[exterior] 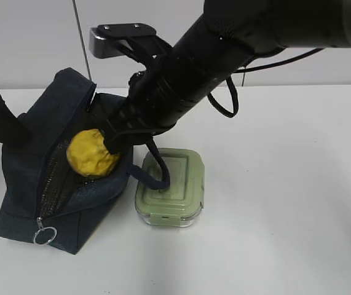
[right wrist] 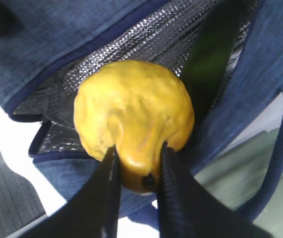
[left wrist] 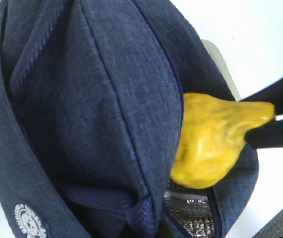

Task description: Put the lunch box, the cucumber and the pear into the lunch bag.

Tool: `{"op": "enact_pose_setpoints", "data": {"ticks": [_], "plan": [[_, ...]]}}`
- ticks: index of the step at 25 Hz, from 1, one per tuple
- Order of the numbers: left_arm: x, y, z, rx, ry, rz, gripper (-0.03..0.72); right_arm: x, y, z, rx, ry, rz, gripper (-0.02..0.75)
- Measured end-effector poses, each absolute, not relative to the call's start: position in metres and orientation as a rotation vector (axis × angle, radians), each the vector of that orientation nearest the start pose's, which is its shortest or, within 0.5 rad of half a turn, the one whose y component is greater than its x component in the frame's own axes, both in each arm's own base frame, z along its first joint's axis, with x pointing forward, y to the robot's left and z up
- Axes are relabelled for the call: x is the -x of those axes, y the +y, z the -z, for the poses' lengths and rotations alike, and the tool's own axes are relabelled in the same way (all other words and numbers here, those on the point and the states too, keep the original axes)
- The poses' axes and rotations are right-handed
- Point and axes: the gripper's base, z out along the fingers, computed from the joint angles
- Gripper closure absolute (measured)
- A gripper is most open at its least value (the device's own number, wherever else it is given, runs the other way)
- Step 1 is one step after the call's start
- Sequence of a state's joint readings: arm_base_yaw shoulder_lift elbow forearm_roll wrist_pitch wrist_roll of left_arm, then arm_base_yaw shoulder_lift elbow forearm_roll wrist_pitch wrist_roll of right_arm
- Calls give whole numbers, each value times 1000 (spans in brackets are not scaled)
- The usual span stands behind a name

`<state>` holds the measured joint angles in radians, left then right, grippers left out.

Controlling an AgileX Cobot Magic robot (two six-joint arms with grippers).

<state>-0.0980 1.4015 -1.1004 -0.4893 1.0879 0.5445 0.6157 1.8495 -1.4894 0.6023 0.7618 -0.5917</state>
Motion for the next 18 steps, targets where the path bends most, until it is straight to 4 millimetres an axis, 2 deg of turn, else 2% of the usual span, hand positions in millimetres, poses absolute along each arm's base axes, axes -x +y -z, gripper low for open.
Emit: {"op": "enact_pose_setpoints", "data": {"ticks": [3, 5, 7, 9, 11, 16, 18], "plan": [[-261, -64, -298, -637, 2656, 547, 685, -319, 268, -267, 1061, 2295, -690, 592], [-261, -64, -298, -637, 2656, 547, 685, -320, 268, -267, 1054, 2289, -689, 538], [-261, -64, -298, -637, 2656, 547, 685, -320, 268, -267, 1054, 2289, -689, 419], [-261, -64, -298, -637, 2656, 547, 685, -320, 268, -268, 1051, 2288, -694, 267], [-261, -64, -298, -637, 2656, 547, 685, -319, 268, -272, 1046, 2281, -698, 178], [-261, -64, -298, -639, 2656, 543, 685, -321, 255, -290, 914, 2292, -744, 190], [-261, -63, -297, -640, 2657, 540, 685, -330, 234, -295, 784, 2343, -754, 196]]}}
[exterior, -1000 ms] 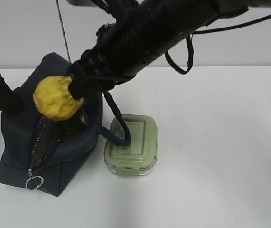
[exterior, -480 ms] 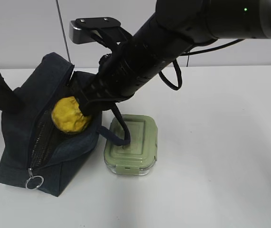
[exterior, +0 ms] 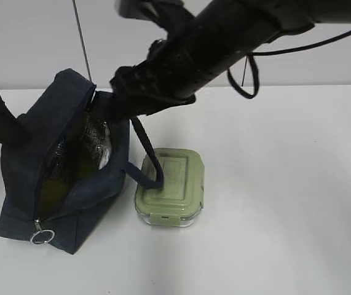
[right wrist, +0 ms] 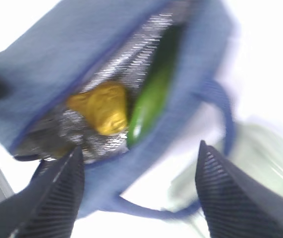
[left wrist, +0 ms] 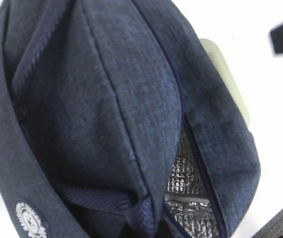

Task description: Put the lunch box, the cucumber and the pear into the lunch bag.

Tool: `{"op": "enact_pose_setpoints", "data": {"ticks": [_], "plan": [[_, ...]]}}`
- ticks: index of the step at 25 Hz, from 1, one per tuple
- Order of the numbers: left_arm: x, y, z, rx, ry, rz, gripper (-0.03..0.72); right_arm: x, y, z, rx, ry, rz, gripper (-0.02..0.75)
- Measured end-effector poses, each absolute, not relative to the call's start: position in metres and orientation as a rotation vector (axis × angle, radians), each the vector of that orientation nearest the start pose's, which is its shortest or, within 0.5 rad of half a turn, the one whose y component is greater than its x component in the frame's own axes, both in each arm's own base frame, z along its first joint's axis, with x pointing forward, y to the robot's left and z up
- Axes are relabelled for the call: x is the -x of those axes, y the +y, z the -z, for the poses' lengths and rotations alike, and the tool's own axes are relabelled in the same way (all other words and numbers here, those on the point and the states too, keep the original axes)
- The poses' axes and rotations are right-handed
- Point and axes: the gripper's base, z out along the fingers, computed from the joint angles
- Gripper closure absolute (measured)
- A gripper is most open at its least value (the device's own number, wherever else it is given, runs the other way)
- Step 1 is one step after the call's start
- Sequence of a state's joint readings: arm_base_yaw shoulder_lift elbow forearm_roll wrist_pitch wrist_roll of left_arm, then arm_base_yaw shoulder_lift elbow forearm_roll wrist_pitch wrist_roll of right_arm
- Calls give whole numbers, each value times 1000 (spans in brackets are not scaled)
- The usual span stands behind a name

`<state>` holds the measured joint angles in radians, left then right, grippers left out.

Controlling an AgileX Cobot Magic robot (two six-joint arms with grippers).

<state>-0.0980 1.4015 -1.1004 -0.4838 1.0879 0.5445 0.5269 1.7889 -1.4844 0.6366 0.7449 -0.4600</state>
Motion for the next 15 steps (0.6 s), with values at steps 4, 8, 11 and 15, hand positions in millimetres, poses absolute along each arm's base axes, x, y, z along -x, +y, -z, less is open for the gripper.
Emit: {"op": "enact_pose_setpoints", "data": {"ticks": [4, 8, 11, 15], "plan": [[-261, -63, -297, -640, 2658, 542, 685, -346, 184, -275, 515, 2523, -761, 200], [-261, -63, -297, -640, 2658, 542, 685, -353, 146, -252, 244, 2626, -846, 201], [-261, -63, -297, -640, 2657, 541, 685, -352, 135, -230, 129, 2684, -917, 200], [-261, -63, -297, -640, 2657, 540, 685, -354, 141, -209, 62, 2703, -1036, 200]]}}
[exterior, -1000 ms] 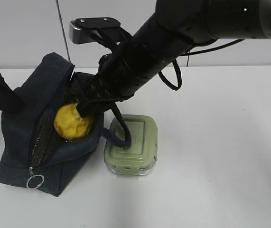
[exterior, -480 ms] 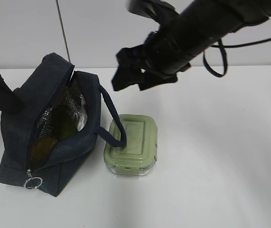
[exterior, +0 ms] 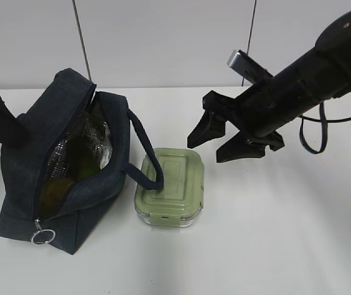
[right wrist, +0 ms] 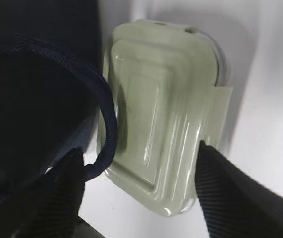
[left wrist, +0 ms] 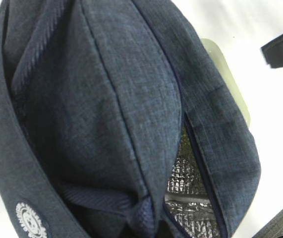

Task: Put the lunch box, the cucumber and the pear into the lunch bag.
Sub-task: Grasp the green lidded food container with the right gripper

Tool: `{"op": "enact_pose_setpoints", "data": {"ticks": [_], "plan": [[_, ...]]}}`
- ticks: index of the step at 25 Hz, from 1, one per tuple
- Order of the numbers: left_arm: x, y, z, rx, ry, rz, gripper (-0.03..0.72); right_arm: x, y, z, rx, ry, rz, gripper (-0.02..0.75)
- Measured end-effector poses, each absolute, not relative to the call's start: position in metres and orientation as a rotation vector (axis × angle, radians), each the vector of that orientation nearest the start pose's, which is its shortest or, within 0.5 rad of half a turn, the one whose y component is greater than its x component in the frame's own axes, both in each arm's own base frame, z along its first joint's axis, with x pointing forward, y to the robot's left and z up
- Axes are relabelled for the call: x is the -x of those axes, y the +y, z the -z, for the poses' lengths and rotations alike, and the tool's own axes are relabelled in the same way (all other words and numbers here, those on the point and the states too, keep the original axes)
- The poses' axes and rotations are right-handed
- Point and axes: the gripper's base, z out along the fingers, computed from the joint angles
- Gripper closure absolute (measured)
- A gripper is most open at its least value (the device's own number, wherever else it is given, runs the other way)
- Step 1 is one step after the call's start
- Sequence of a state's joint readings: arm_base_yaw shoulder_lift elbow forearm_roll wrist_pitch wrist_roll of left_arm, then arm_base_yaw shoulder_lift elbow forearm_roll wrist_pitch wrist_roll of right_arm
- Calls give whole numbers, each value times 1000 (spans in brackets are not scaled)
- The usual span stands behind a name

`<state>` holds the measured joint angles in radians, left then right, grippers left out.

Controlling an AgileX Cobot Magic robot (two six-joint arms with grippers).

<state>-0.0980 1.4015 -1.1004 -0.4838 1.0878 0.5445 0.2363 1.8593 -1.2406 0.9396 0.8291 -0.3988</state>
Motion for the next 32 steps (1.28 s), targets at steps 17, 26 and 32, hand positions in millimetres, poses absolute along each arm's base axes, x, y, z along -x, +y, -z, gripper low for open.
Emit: {"op": "enact_pose_setpoints", "data": {"ticks": [17, 26, 32], "plan": [[-261, -63, -297, -642, 2658, 538, 685, -341, 145, -148, -49, 2604, -1231, 200], [-261, -63, -297, -644, 2661, 539, 685, -343, 146, -127, -62, 2635, -1223, 200], [-261, -63, -297, -644, 2661, 539, 685, -343, 146, -126, -1, 2623, -1207, 200]]}}
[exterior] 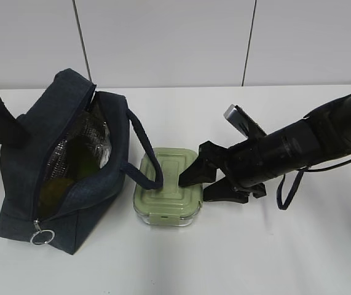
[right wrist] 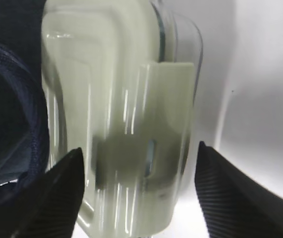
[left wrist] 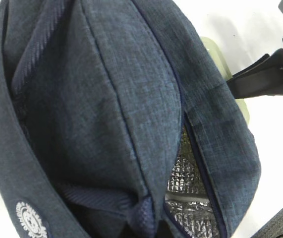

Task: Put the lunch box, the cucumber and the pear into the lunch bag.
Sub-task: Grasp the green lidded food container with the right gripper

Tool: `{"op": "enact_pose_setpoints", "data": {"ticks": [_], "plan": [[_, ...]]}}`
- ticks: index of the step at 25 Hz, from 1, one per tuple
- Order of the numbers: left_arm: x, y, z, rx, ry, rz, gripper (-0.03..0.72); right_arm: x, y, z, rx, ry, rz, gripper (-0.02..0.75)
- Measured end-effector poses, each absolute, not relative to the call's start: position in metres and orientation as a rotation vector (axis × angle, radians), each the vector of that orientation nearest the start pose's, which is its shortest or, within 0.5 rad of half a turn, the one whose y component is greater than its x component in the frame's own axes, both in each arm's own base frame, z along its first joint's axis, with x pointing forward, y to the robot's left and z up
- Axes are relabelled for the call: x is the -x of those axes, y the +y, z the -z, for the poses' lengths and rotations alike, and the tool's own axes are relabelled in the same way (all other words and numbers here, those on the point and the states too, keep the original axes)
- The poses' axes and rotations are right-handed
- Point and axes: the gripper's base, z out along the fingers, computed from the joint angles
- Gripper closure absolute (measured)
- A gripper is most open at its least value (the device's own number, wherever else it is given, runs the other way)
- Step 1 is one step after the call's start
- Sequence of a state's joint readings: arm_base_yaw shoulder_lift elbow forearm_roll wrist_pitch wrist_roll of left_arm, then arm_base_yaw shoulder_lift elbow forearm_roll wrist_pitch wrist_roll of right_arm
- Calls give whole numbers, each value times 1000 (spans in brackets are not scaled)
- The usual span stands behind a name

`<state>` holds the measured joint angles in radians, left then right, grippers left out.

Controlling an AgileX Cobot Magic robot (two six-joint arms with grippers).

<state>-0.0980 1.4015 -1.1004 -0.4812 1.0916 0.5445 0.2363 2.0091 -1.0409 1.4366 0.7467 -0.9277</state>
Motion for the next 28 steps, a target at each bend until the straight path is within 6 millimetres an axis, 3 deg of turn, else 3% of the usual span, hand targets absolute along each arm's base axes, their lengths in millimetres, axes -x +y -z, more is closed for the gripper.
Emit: {"op": "enact_pose_setpoints", "data": {"ticks": [10, 20, 22, 25, 28], "plan": [[-261, -63, -297, -644, 2661, 539, 685, -349, 147, -132, 107, 2592, -1174, 200], [-261, -63, -297, -644, 2661, 539, 685, -348, 151, -113, 94, 2638, -1261, 204], [-261, -63, -297, -644, 2661, 539, 685, -348, 151, -113, 90, 2636, -1277, 260], [-261, -63, -297, -644, 2661, 539, 685, -349, 152, -115, 72, 2629, -1306, 403], [-261, -63, -297, -645, 2662, 540, 685, -349, 152, -114, 74, 2631, -1314, 407]]}}
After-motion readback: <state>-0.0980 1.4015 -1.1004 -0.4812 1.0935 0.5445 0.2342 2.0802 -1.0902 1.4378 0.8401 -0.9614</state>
